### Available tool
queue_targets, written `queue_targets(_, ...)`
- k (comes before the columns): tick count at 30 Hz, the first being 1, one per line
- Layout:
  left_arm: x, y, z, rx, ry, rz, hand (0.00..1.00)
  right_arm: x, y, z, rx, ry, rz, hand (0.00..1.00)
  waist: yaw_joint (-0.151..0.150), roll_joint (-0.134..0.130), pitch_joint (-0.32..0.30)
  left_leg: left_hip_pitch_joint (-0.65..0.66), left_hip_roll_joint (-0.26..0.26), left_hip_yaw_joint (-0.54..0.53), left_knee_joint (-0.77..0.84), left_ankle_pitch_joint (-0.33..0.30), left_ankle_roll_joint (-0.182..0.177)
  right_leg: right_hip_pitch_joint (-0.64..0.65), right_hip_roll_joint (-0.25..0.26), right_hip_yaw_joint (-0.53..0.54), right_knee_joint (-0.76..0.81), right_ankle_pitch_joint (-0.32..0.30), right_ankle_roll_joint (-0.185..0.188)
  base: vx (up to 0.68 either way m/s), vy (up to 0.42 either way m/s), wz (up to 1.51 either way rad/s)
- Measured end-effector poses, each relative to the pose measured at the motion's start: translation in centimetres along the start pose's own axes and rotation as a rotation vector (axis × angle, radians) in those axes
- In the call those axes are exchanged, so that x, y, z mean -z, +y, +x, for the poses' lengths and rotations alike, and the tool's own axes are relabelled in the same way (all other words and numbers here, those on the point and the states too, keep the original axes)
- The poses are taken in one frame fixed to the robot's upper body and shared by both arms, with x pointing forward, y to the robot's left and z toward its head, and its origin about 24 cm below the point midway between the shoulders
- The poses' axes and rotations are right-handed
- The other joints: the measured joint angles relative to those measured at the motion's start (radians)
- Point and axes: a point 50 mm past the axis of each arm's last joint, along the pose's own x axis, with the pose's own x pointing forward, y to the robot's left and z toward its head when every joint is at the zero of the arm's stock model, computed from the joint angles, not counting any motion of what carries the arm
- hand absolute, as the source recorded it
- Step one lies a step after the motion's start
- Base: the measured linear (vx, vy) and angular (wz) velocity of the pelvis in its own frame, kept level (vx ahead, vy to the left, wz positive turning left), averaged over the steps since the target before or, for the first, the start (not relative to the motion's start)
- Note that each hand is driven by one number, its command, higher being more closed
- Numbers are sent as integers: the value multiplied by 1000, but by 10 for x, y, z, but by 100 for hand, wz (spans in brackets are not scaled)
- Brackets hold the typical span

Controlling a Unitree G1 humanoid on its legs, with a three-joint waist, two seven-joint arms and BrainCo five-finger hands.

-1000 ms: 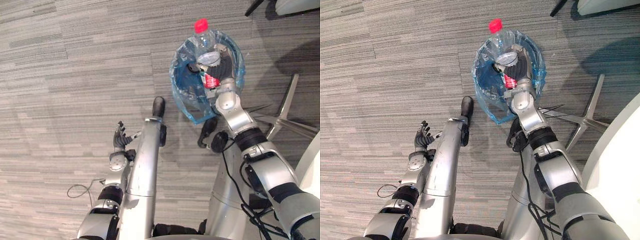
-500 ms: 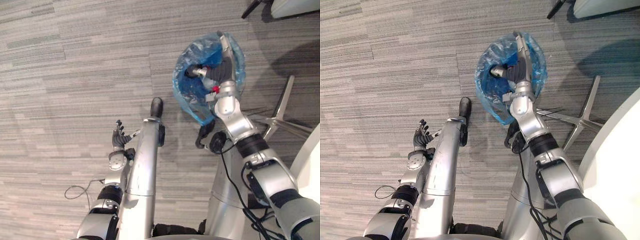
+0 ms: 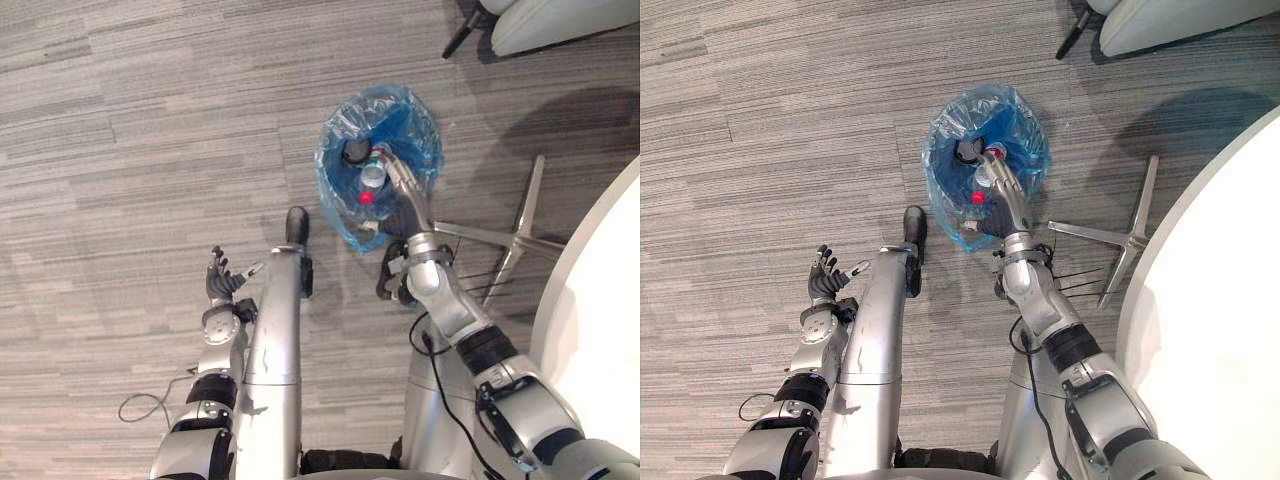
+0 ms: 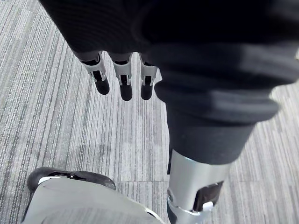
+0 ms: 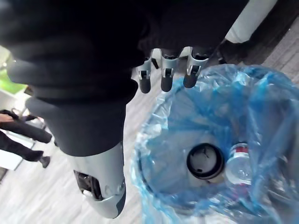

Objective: Gather rubbish on tea table into small bin, then transfer packed bag to large trash can.

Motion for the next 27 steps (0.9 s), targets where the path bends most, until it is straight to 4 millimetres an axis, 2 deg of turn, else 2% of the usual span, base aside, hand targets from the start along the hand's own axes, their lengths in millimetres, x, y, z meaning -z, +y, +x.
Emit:
queue_targets(1, 0, 0, 0, -1, -1, 0, 0, 2, 2, 2, -11, 21, -10, 0, 0, 0, 0, -2, 0, 0, -7, 1, 0, -3, 0, -1, -3, 0, 0, -26, 15, 9)
queue_targets(2, 0, -1, 0, 0, -2, 3, 0, 4, 5, 5, -23, 48, -26, 100, 1, 0, 0, -7, -2, 0, -17, 2, -2, -10, 0, 0, -8, 0, 0, -19, 10, 10)
queue_targets(6, 0, -4, 1, 12, -3, 13, 0, 11, 7, 12, -55, 109, -76, 100, 6, 0, 0, -32, -6, 0, -42, 20, -6, -41, -1, -1, -13, 1, -1, -9, 8, 10)
queue_targets(10, -2, -11, 4, 38, -6, 26, 0, 12, -2, 23, -53, 120, -104, 100, 24, 1, 0, -54, -6, -4, -42, 32, -6, -66, -1, -5, -8, 2, -6, 15, 5, 3)
queue_targets(13, -1, -12, 3, 40, -1, 25, 0, 8, -9, 30, -36, 107, -107, 100, 25, 1, 0, -55, -7, -6, -39, 33, -7, -65, -9, -12, 1, -2, -11, 20, 7, 8)
queue_targets(22, -1, -12, 3, 39, 3, 18, 0, 13, -10, 27, -27, 131, -59, 100, 26, 1, 0, -49, -9, -7, -40, 28, -8, -56, -12, -17, 4, -6, -8, -10, 11, 1)
queue_targets(27, 0, -11, 3, 29, 6, 18, 0, 1, -13, 26, 0, 80, -12, 100, 26, 1, 0, -31, -8, -6, -43, 31, -3, -38, -13, -17, -1, -6, -9, 0, 0, 0)
